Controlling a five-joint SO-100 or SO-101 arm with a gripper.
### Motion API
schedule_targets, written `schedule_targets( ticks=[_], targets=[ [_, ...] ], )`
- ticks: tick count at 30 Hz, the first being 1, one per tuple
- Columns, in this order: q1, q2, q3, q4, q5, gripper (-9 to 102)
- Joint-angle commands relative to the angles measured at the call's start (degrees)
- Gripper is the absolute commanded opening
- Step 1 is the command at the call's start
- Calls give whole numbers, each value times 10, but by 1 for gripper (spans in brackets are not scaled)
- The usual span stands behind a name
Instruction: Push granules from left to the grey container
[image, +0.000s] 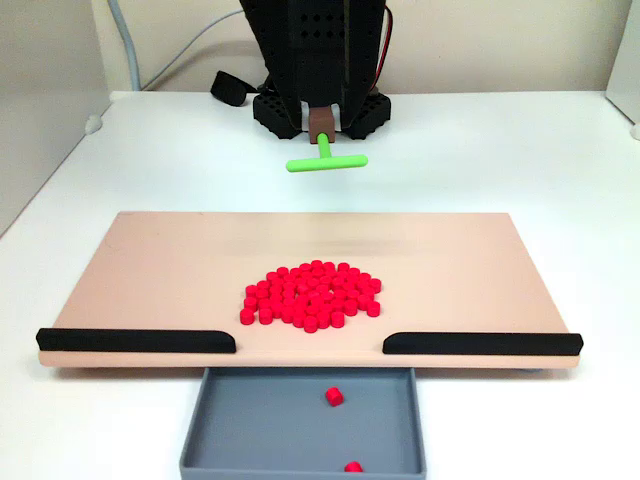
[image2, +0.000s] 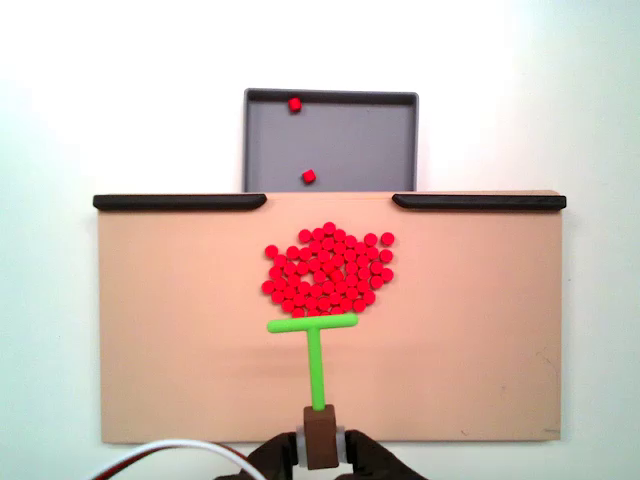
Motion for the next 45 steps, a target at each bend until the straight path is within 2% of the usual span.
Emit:
schedule_targets(
  ticks=[1,45],
  targets=[
    [-3,8,-7,-3,4,0],
    [-12,22,-4,-2,33,0]
  ],
)
